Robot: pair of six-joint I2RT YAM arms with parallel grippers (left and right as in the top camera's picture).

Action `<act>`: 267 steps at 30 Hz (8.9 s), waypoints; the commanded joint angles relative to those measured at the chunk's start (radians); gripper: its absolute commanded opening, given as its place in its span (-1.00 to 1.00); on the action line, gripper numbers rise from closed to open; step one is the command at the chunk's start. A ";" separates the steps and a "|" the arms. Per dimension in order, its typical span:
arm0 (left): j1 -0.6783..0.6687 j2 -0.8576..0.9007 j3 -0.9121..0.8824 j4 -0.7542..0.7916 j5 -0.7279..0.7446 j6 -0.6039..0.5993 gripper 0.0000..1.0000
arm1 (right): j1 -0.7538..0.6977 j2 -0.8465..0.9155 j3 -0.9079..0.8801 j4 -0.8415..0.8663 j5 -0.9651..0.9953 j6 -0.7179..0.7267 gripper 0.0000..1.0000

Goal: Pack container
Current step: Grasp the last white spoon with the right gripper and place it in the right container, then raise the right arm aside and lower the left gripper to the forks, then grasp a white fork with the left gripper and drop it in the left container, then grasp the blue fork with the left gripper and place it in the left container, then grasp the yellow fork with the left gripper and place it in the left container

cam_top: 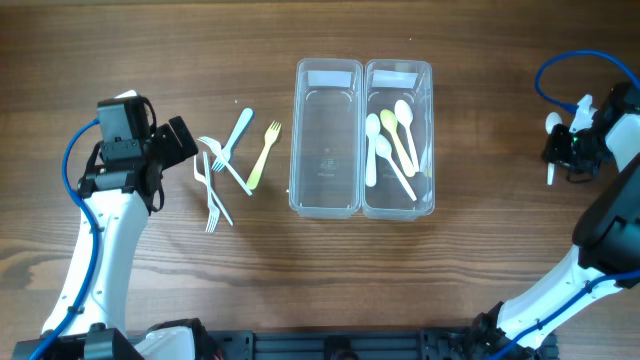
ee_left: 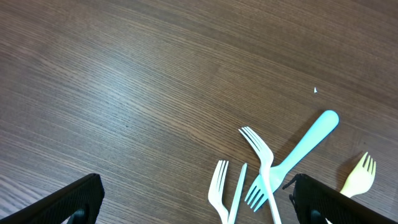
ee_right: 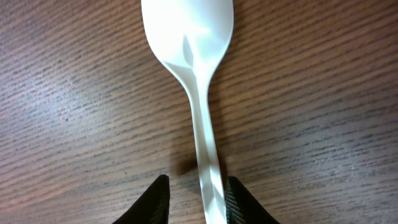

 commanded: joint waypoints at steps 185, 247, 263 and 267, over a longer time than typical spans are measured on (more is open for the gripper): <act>-0.290 0.694 0.738 -0.502 0.150 0.504 0.45 | 0.292 -0.335 0.045 -0.098 0.029 0.443 0.48; -0.618 0.784 0.952 -0.529 0.286 -0.169 -0.91 | 0.292 -0.335 0.045 -0.125 0.030 0.442 0.46; -0.393 0.706 1.003 -0.690 0.091 0.089 0.38 | 0.292 -0.335 0.045 -0.119 0.030 0.442 0.47; -0.333 0.806 0.916 -0.670 0.206 0.273 0.17 | 0.292 -0.335 0.045 -0.117 0.030 0.442 0.48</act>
